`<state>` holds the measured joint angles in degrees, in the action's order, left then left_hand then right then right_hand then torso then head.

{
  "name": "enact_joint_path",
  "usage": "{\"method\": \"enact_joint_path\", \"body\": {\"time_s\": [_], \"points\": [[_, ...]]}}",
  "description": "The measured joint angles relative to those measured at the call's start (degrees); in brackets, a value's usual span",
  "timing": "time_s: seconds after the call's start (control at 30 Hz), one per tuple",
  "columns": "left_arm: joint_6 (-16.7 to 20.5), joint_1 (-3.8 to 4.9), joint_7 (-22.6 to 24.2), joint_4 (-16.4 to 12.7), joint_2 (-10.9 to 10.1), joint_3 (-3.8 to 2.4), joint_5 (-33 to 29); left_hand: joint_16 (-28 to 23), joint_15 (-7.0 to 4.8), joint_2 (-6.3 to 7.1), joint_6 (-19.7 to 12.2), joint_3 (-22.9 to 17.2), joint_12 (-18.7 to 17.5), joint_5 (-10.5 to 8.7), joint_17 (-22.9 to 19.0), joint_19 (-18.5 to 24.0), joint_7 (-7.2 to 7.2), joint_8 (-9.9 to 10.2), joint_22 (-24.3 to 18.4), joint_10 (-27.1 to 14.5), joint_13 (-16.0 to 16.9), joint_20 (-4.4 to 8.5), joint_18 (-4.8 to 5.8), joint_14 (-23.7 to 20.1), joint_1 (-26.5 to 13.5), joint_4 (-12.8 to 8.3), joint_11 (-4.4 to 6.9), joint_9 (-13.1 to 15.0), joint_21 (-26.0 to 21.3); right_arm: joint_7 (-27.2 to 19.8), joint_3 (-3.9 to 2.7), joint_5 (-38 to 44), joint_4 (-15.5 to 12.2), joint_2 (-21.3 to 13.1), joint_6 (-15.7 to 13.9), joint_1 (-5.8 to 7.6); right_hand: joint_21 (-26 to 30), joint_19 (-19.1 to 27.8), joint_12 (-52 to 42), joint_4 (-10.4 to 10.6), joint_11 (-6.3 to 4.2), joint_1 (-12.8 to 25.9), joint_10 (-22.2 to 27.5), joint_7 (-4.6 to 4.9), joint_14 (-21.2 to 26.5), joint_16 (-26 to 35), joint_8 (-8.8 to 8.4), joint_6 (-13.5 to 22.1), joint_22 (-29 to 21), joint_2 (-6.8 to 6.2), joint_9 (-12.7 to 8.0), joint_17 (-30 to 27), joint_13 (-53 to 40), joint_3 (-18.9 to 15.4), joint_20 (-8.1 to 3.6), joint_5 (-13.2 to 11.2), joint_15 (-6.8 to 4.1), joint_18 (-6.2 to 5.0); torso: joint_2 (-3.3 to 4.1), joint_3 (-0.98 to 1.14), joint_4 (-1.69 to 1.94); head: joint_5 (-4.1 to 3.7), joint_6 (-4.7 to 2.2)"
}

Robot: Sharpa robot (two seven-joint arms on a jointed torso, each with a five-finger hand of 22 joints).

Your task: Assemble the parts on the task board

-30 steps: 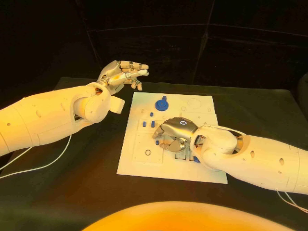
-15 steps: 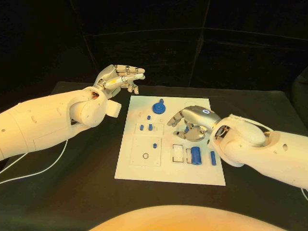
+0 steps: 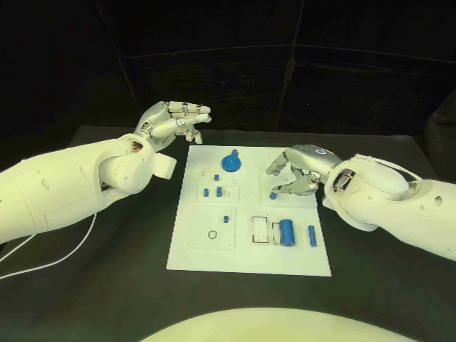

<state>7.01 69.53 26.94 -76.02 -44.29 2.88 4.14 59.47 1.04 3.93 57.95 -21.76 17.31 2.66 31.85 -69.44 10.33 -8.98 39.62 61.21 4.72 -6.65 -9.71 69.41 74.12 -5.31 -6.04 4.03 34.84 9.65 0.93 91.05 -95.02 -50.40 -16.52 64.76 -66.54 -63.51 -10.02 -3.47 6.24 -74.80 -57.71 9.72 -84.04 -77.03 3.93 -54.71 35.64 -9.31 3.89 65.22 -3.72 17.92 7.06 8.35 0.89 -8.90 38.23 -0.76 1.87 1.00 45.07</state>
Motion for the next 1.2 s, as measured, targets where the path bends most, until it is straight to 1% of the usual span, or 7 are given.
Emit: {"method": "enact_joint_path", "body": {"time_s": [0.1,0.2,0.4,0.67,0.97,1.07,1.2], "points": [[-0.04,0.0,-0.01,0.05,-0.02,0.0,0.0,0.0,0.0,0.0,0.0,0.0,0.0,0.0,0.0,0.0,0.0,0.0,0.0,0.0,0.0,0.0,0.0,0.0,0.0,0.0,0.0,0.0,-0.22,0.58,-0.01,0.8,0.18,0.0,1.52,0.05,0.0,0.0,-0.03,0.25,0.0,-0.39,0.0,0.33,0.0,-0.22,0.0,-0.37,0.0,0.39,0.02,0.04,0.0,-0.88,0.0,0.0,0.0,0.0,0.01,0.0,0.01,0.0,0.07],[-0.07,0.0,-0.02,0.08,-0.03,0.0,0.0,0.0,0.0,0.0,0.0,0.0,0.0,0.0,0.0,0.0,0.0,0.0,0.0,0.0,0.0,0.0,0.0,0.0,0.0,0.0,0.0,0.0,-0.22,0.95,-0.01,1.48,0.4,0.24,3.07,0.06,0.0,-0.14,-0.41,0.47,-0.01,-0.52,-0.02,0.04,0.0,-0.22,0.0,-1.09,0.01,0.52,0.1,0.08,0.0,-1.74,-0.14,0.0,0.0,0.0,0.03,0.01,0.01,0.05,0.12],[-0.13,0.0,-0.04,0.15,-0.03,0.0,0.0,0.0,0.0,0.0,0.0,0.0,0.0,0.0,0.0,0.0,0.0,0.0,0.01,0.0,0.0,0.0,0.0,0.0,0.0,0.0,0.0,0.0,-0.22,1.14,0.0,2.32,0.91,1.12,5.92,0.07,0.22,-0.41,-0.77,0.79,-0.1,-0.75,-0.95,0.15,0.0,-0.22,0.0,-1.84,0.04,0.75,0.1,0.07,-0.01,-2.51,0.0,0.0,0.0,0.0,0.03,0.01,0.03,0.15,0.26],[-0.19,-0.01,-0.05,0.26,-0.03,0.0,0.0,0.0,0.0,0.0,0.0,0.0,0.0,0.0,0.01,0.0,0.0,0.01,0.01,0.0,0.0,0.0,0.0,0.0,0.0,0.0,0.0,0.01,-0.22,1.3,0.02,2.96,2.45,2.21,9.17,0.06,0.11,-1.14,-1.29,0.83,-0.34,-2.36,-3.25,0.03,0.0,-0.77,0.29,-4.16,1.05,2.36,0.22,0.54,0.1,-2.86,-0.09,0.0,0.01,0.0,0.03,0.04,0.07,0.27,0.45],[-0.22,-0.02,-0.06,0.28,-0.03,0.0,0.0,0.0,0.0,0.0,0.0,0.0,0.0,0.0,0.01,0.0,0.0,0.03,0.01,0.0,0.0,0.0,0.01,0.0,0.0,0.0,0.0,0.01,-0.22,1.43,0.03,3.54,3.33,3.05,10.55,0.03,-1.08,-2.14,-1.29,0.87,-0.75,-3.49,-5.26,-0.6,0.0,-1.19,0.29,-5.96,3.15,3.48,0.21,1.31,0.16,-0.14,-0.52,-1.17,0.01,0.0,0.07,0.06,0.04,0.35,0.61],[-0.23,-0.02,-0.07,0.29,-0.04,0.0,0.0,0.0,0.0,0.0,0.0,0.0,0.0,0.0,0.01,0.0,0.0,0.03,0.01,0.0,0.0,0.0,0.0,0.0,0.0,0.0,0.0,0.01,-0.22,1.43,0.03,3.67,3.37,3.32,10.69,-0.01,-1.66,-2.57,-1.27,0.99,-1.17,-3.54,-6.15,-0.85,0.0,-1.51,0.51,-6.75,3.78,3.54,0.21,1.57,0.16,0.7,-0.52,-1.5,0.01,0.0,0.07,0.05,0.0,0.37,0.68],[-0.23,-0.02,-0.07,0.29,-0.05,0.0,0.0,0.0,0.0,0.0,0.0,0.0,0.0,0.0,0.01,0.0,0.0,0.03,0.02,0.0,0.0,0.0,0.0,0.0,0.0,0.0,0.0,0.01,-0.22,1.32,0.04,3.76,3.38,3.51,10.74,-0.04,-1.74,-2.57,-1.0,1.2,-1.24,-3.54,-6.6,-0.7,0.0,-1.51,0.51,-7.1,4.06,3.54,0.21,1.61,0.15,0.92,-0.52,-1.5,0.01,0.0,0.06,0.05,-0.01,0.38,0.73]]}}
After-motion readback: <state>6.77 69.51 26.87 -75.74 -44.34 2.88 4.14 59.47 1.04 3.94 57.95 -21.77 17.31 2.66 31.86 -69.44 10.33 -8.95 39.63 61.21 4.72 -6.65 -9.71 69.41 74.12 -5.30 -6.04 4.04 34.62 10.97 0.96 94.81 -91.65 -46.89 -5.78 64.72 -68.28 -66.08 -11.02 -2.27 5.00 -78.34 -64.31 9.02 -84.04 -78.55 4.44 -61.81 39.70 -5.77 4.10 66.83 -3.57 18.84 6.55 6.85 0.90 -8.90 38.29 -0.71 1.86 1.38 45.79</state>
